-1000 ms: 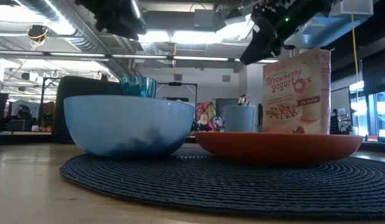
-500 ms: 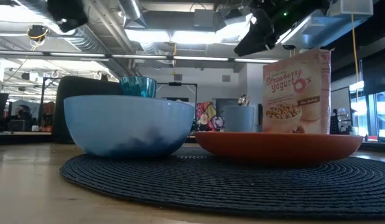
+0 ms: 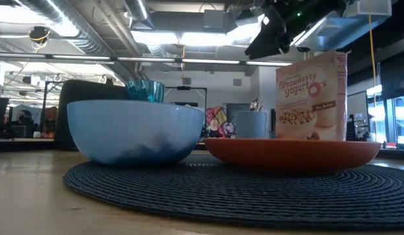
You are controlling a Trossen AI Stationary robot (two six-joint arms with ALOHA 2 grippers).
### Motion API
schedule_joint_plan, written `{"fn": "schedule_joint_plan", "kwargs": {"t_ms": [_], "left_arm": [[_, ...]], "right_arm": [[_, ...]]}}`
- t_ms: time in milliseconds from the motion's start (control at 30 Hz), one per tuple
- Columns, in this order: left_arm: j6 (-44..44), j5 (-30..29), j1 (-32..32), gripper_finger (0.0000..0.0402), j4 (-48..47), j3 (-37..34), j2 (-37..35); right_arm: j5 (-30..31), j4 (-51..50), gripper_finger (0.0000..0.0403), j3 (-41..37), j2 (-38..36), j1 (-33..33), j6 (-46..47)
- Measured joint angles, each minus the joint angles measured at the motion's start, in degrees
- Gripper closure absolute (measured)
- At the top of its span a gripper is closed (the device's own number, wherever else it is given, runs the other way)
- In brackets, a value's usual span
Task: Arrange a breakfast setting
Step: Put the apple on the orange plate
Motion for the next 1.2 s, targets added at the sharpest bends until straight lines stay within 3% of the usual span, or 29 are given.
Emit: {"fn": "schedule_joint_plan", "kwargs": {"t_ms": [100,200,333,467,667,900,1200], "left_arm": [[-7.61,3.21,-3.48,0.0184,-0.21,0.02,1.70],[-12.80,2.37,-6.65,0.0184,-0.19,0.01,3.79],[-15.24,-1.37,-10.14,0.0184,0.26,0.01,7.33],[-17.12,-0.73,-11.82,0.0184,2.34,0.01,10.79],[-17.42,0.34,-14.96,0.0178,8.87,0.02,15.12],[-19.67,3.42,-17.96,0.0119,9.11,0.02,19.30],[-15.73,-1.95,-20.65,0.0089,10.22,0.02,20.78]], "right_arm": [[0.00,0.50,0.0178,-0.86,0.00,0.00,0.33],[0.01,0.62,0.0178,-1.60,0.04,0.00,0.84],[-0.01,0.61,0.0178,-2.20,0.04,0.00,1.42],[-0.03,2.17,0.0178,-2.20,0.04,0.00,0.23],[-0.01,4.05,0.0178,-2.20,0.04,0.00,-1.40],[-0.04,4.86,0.0178,-2.20,0.04,0.00,-1.58],[-0.04,4.77,0.0178,-2.20,0.04,0.00,-1.58]]}}
